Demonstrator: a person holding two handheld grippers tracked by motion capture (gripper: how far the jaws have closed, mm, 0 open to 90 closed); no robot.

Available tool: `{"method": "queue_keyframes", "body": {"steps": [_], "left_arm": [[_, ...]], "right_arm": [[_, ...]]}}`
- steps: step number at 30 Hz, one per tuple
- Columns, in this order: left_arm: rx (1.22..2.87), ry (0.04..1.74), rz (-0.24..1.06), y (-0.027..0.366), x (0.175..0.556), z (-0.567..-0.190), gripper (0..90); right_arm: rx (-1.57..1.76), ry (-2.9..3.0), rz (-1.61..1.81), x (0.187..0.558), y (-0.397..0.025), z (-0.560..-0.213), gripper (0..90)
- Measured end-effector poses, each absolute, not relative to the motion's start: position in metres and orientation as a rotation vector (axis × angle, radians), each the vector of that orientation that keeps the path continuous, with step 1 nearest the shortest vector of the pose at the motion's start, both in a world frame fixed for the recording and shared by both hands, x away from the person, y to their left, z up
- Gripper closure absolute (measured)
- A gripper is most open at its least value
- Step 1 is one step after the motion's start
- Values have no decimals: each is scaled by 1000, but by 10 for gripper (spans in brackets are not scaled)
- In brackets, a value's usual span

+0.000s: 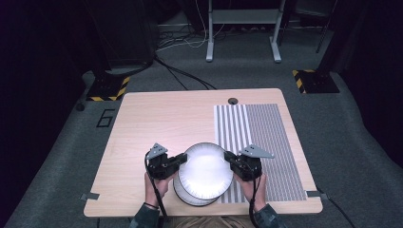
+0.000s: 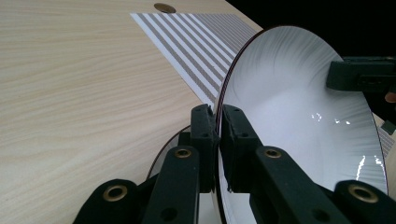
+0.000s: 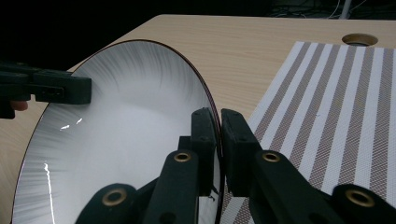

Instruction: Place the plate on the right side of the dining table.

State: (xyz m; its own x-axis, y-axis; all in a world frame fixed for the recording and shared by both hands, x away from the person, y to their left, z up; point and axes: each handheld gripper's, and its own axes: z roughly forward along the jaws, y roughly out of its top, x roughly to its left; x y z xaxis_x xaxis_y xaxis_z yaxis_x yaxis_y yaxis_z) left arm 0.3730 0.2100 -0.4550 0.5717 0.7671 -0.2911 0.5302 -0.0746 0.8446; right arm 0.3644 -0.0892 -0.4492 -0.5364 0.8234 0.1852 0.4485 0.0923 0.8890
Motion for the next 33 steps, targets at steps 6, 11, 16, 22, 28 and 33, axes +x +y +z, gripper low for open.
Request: {"method": "queue_keyframes", "body": {"steps": [6,11,16,22,28,33], "left_arm": [[1750,1054,277,204,376,-451,840],[1756,1037,277,197,379,-447,840],[1758,1021,276,190,382,-444,841],[1765,1002,270,182,385,-440,841],[1772,982,263,174,390,-436,842],[1774,973,263,170,392,-435,842]], "right_arm": [[1253,2003,1418,364,-95,-446,839],[1254,1991,1414,364,-101,-443,838],[1262,1975,1414,363,-107,-439,836],[1265,1960,1405,363,-115,-436,834],[1267,1937,1402,363,-123,-431,830],[1270,1935,1390,363,-128,-430,832]]}}
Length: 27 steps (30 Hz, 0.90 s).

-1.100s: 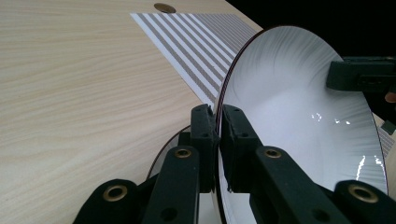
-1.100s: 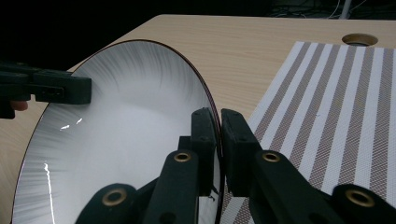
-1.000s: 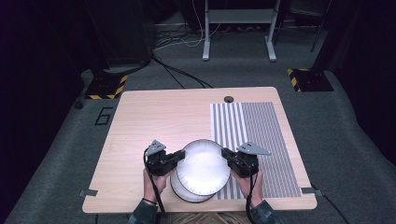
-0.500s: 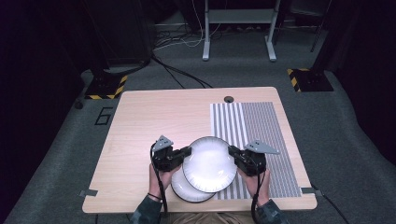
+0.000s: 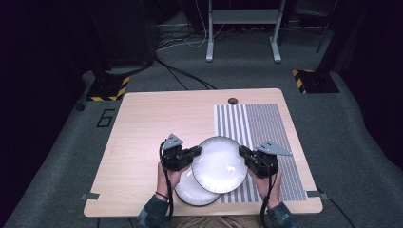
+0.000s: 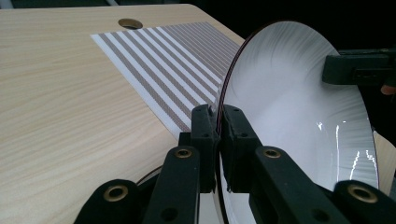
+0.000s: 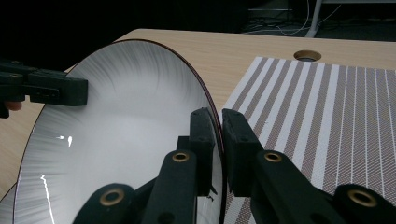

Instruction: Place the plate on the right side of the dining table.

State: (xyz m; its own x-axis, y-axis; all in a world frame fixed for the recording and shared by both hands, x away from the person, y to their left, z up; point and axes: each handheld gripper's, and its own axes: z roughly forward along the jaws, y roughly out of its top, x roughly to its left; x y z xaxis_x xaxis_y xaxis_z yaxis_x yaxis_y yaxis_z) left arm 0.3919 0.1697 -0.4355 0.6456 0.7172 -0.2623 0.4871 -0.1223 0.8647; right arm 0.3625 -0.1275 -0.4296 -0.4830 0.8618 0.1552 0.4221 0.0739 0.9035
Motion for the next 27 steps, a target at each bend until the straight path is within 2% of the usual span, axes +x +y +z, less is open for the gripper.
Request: {"method": "queue_keyframes", "body": {"steps": [27], "left_arm": [[1793,936,239,146,400,-430,844]], "right_arm": [[1252,1925,1359,364,-149,-423,828]]}}
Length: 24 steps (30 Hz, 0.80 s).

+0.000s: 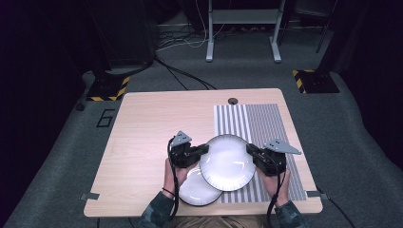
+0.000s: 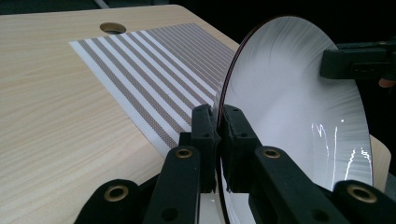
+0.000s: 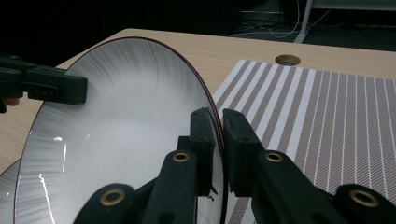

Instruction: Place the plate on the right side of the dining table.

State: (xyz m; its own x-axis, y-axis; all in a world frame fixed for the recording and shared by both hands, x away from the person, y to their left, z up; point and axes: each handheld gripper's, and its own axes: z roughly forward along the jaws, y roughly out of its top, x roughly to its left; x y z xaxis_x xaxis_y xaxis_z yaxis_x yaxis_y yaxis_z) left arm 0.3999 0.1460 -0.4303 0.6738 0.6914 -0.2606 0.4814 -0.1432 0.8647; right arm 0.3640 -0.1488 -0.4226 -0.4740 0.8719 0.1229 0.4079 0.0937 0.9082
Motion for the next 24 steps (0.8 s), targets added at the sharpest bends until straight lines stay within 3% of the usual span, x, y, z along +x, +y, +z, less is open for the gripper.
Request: {"method": "queue_keyframes", "body": {"steps": [24], "left_arm": [[1811,876,268,127,410,-413,847]], "right_arm": [[1246,1887,1351,368,-165,-409,820]]}}
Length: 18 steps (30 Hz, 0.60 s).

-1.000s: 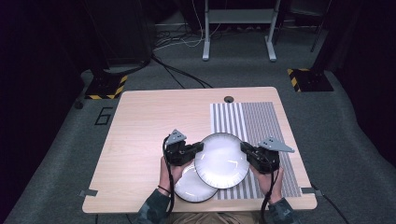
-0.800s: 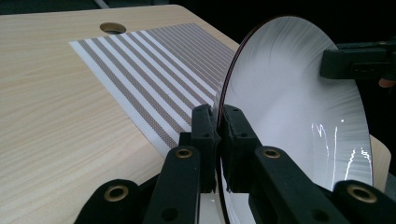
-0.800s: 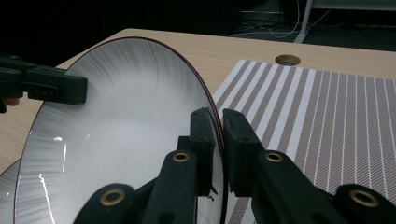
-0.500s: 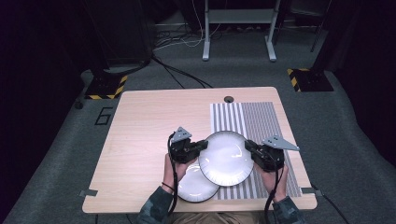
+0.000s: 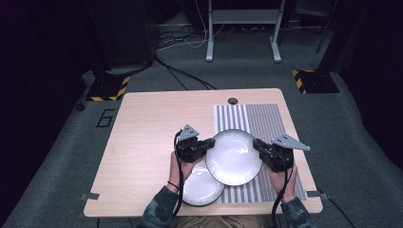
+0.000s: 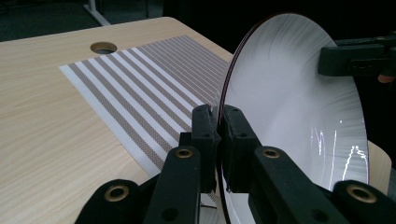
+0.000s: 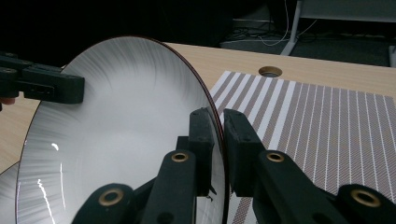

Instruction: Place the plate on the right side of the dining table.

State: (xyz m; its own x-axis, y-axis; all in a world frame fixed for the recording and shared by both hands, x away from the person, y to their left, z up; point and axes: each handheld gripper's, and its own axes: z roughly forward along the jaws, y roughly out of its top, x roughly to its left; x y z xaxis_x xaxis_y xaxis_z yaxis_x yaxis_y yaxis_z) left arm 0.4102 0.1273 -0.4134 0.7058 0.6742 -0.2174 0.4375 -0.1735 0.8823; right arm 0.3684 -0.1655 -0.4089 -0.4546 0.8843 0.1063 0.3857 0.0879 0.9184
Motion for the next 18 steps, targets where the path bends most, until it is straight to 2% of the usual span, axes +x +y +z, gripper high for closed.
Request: {"method": "queue_keyframes", "body": {"steps": [18], "left_arm": [[1846,840,272,110,425,-401,847]], "right_arm": [[1255,1855,1339,375,-180,-400,815]]}}
